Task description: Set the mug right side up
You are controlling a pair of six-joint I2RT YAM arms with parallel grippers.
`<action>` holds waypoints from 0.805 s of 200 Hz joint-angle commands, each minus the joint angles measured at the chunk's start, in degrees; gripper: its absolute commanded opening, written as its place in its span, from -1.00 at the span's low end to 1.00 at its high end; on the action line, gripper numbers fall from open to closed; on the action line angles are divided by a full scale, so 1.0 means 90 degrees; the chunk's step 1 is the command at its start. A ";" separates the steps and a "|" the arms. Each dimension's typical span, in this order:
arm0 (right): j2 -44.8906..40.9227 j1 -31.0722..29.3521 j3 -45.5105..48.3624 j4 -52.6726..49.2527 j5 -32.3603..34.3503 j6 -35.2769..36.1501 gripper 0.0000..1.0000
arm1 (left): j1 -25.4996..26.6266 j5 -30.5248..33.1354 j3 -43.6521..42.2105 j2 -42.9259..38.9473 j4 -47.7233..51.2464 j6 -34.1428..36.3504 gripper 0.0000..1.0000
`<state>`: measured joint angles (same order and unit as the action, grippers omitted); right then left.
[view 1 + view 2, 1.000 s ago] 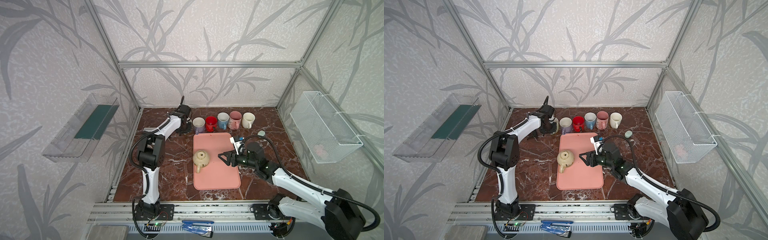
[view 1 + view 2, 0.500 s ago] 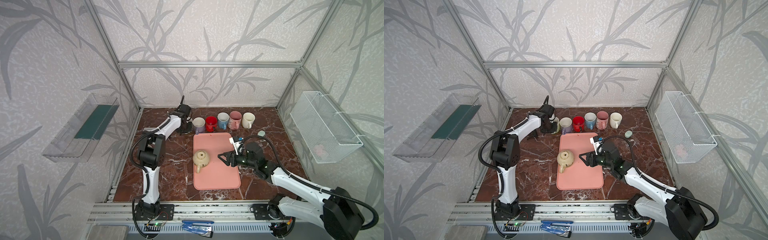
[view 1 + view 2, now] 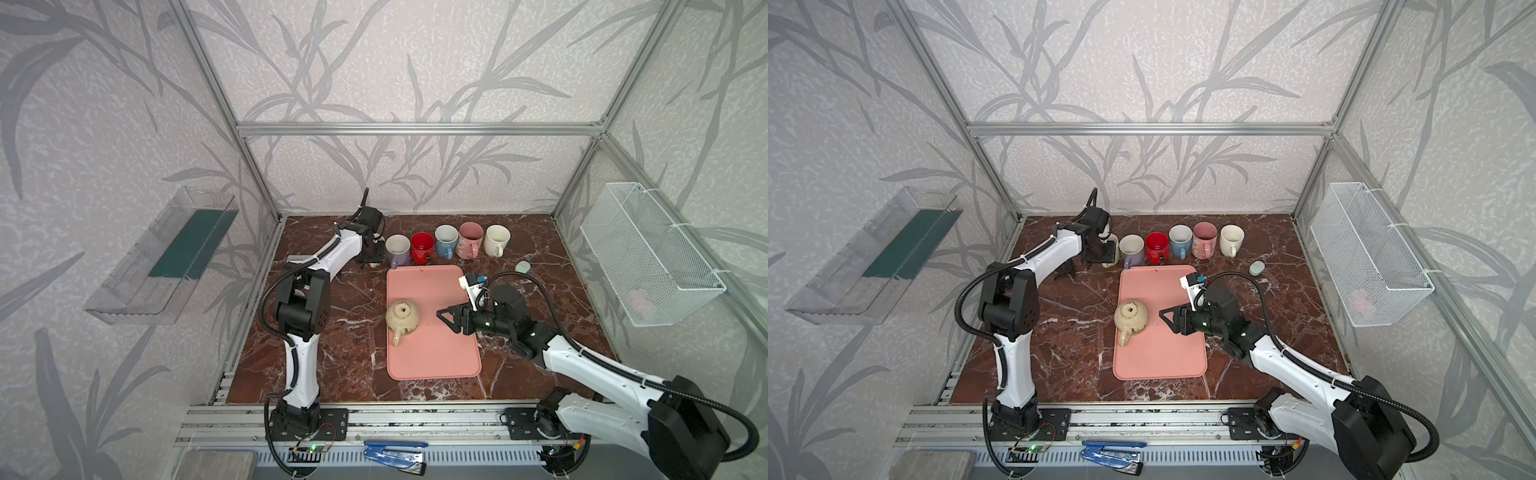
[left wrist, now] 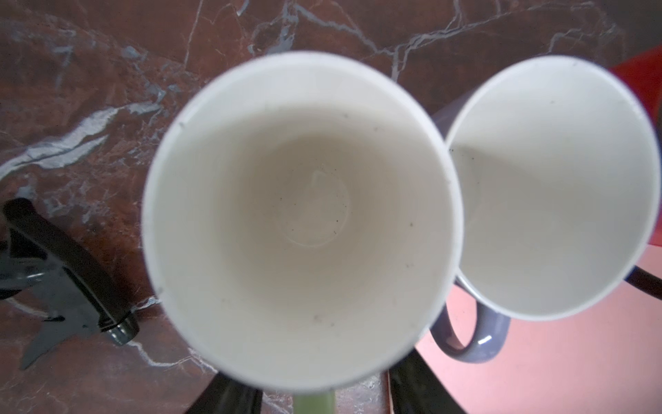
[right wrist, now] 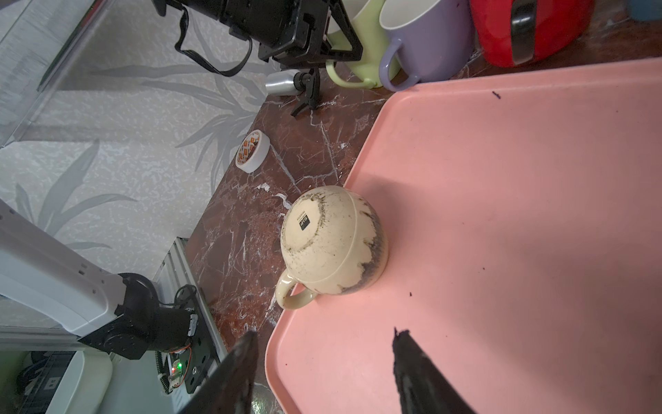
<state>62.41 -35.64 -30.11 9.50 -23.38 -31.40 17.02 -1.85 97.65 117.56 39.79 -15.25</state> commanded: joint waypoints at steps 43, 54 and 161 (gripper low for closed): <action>-0.0312 -0.0044 -0.0561 -0.1076 0.0119 0.0633 0.23 | 0.0003 -0.0228 -0.0431 -0.1758 -0.0067 -0.0115 0.15; -0.0428 -0.0051 -0.0641 -0.1383 0.0198 0.0733 0.23 | 0.0023 -0.0244 -0.0542 -0.2069 0.0008 -0.0094 0.17; -0.1875 -0.1131 -0.1338 -0.4336 0.1570 0.0763 0.28 | 0.0947 0.0014 -0.3373 -0.6298 0.0305 -0.0511 0.44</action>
<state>47.09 -41.93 -39.46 -21.39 -15.33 -23.79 22.35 -3.44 71.50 66.83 39.31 -17.91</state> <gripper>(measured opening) 0.639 0.704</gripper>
